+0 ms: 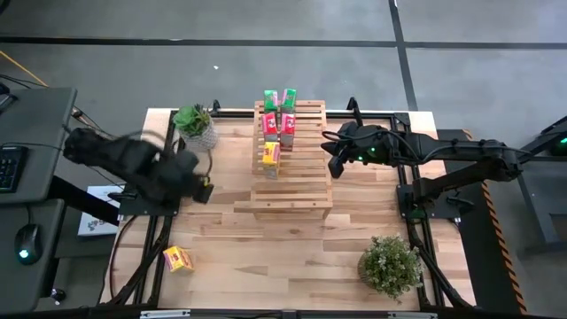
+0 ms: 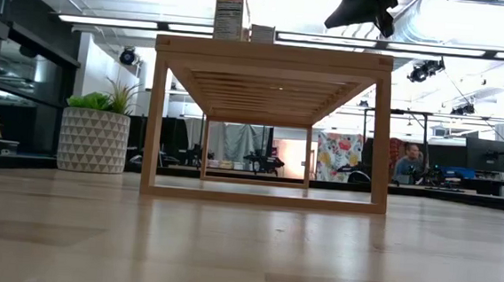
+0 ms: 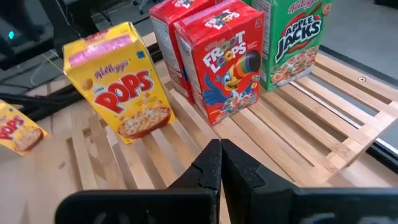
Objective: Stack cereal on shelf
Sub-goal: Put the yellow cereal box on the top shelf and align with the other yellow cereal box
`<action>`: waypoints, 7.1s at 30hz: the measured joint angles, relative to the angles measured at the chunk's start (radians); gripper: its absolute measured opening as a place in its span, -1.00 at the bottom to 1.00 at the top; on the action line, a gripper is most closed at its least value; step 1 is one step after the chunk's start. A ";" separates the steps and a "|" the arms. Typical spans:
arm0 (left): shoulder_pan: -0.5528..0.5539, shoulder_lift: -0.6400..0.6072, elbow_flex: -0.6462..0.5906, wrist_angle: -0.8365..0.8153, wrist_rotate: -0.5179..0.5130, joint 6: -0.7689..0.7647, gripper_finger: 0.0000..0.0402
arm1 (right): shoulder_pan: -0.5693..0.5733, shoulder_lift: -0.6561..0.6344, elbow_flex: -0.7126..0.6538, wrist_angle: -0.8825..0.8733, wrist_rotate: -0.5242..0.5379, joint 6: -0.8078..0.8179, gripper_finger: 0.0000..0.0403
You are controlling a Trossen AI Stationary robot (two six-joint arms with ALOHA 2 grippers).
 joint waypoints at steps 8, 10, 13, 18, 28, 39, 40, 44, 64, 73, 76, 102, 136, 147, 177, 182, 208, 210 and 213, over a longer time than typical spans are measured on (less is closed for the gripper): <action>-0.373 0.083 -0.093 -0.007 0.080 -0.718 0.66 | 0.000 0.000 0.000 -0.019 0.000 -0.081 -1.00; -0.422 0.127 -0.093 -0.007 0.150 -0.793 0.66 | 0.000 0.000 0.000 -0.024 -0.001 -0.101 -1.00; -0.450 0.205 -0.093 -0.013 0.309 -0.831 0.66 | 0.000 0.000 0.000 -0.024 -0.001 -0.121 -1.00; -0.482 0.312 -0.084 0.048 0.411 -0.881 0.66 | 0.000 0.000 0.000 -0.027 -0.002 -0.137 -1.00; -0.504 0.419 -0.047 0.097 0.414 -0.902 0.66 | 0.000 0.000 0.000 -0.039 -0.014 -0.135 -1.00; -0.545 0.500 -0.047 0.099 0.496 -0.922 0.66 | 0.000 0.000 0.000 -0.039 -0.027 -0.116 -1.00; -0.546 0.506 -0.047 0.098 0.497 -0.922 0.66 | 0.000 0.000 0.000 -0.039 -0.027 -0.115 -1.00; -0.545 0.533 -0.047 0.100 0.499 -0.922 0.66 | 0.000 0.000 0.000 -0.039 -0.027 -0.108 -1.00; -0.495 0.578 -0.129 0.184 0.454 -0.889 0.66 | 0.000 0.000 0.000 -0.038 -0.027 -0.089 -1.00; -0.487 0.578 -0.137 0.186 0.446 -0.879 0.64 | 0.000 0.000 0.000 -0.038 -0.009 -0.089 -1.00; -0.487 0.578 -0.137 0.187 0.446 -0.879 0.57 | 0.000 0.000 0.000 -0.038 0.009 -0.089 -1.00; -0.487 0.427 -0.136 0.160 0.315 -0.857 -0.19 | 0.000 0.000 0.000 -0.038 0.029 -0.092 -1.00; 0.248 0.357 0.648 0.334 -0.042 0.646 -0.38 | 0.000 0.000 0.000 0.001 0.026 -0.089 -1.00; 0.369 0.598 0.842 0.331 -0.036 0.864 -0.38 | 0.000 -0.001 0.000 0.081 0.026 -0.089 -1.00; 0.358 0.747 0.842 0.270 -0.161 1.009 -0.24 | 0.000 -0.183 0.000 0.143 0.060 -0.089 -1.00; 0.358 0.749 0.841 0.221 -0.162 1.006 -0.13 | 0.000 -0.183 0.000 0.143 0.060 -0.089 -1.00; 0.363 0.720 0.842 0.336 -0.157 1.009 -0.02 | 0.000 -0.183 0.000 0.143 0.061 -0.066 -1.00; 0.366 0.694 0.842 0.377 -0.154 1.029 -0.02 | 0.000 -0.183 0.000 0.143 0.061 -0.065 -1.00; 0.367 0.648 0.842 0.430 -0.179 1.070 -0.03 | 0.000 -0.183 0.000 0.143 0.061 -0.065 -1.00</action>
